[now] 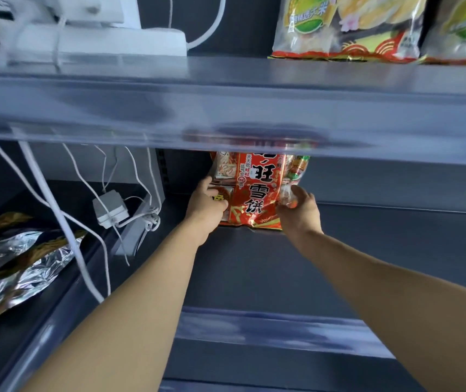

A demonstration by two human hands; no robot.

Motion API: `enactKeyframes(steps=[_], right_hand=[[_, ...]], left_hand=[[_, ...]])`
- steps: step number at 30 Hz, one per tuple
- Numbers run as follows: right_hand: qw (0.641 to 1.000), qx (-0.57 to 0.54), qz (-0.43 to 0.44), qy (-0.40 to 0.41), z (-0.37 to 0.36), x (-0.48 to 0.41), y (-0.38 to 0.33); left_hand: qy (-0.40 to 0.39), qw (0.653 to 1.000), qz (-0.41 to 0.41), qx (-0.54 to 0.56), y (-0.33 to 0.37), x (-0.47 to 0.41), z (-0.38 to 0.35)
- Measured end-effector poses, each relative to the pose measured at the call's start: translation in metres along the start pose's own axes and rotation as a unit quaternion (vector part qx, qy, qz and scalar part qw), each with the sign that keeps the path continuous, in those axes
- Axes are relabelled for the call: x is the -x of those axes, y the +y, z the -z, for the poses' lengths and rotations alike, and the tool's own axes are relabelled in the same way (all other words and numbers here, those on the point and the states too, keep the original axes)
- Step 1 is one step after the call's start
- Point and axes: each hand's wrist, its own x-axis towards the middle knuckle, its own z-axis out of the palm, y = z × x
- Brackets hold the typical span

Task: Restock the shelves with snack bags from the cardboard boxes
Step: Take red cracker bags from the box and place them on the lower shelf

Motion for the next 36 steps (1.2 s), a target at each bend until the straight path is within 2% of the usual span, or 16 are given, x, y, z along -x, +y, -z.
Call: enactKeyframes(steps=[5, 9, 12, 17, 21, 29, 33, 36], right_hand=[[0.993, 0.074, 0.074, -0.049, 0.021, 0.027, 0.004], [0.971, 0.167, 0.139, -0.097, 0.058, 0.055, 0.018], [0.959, 0.207, 0.147, -0.127, 0.101, 0.077, 0.036], [0.957, 0.24, 0.104, -0.126, 0.202, 0.104, 0.083], [0.952, 0.278, 0.079, -0.098, 0.304, 0.121, 0.127], [0.943, 0.333, -0.01, -0.018, 0.544, 0.16, 0.247], [0.926, 0.368, -0.085, 0.011, 0.652, 0.181, 0.313], [0.911, 0.383, -0.153, 0.019, 0.711, 0.194, 0.355]], left_hand=[[-0.02, 0.996, -0.02, -0.089, 0.004, 0.039, -0.008], [-0.059, 0.984, -0.052, -0.161, 0.014, 0.082, -0.029], [-0.104, 0.968, -0.08, -0.214, 0.024, 0.12, -0.056], [-0.196, 0.939, -0.123, -0.254, 0.052, 0.189, -0.132], [-0.266, 0.911, -0.154, -0.274, 0.076, 0.243, -0.223], [-0.42, 0.816, -0.253, -0.306, 0.129, 0.369, -0.443], [-0.48, 0.78, -0.259, -0.306, 0.146, 0.431, -0.545], [-0.503, 0.773, -0.233, -0.308, 0.143, 0.465, -0.607]])
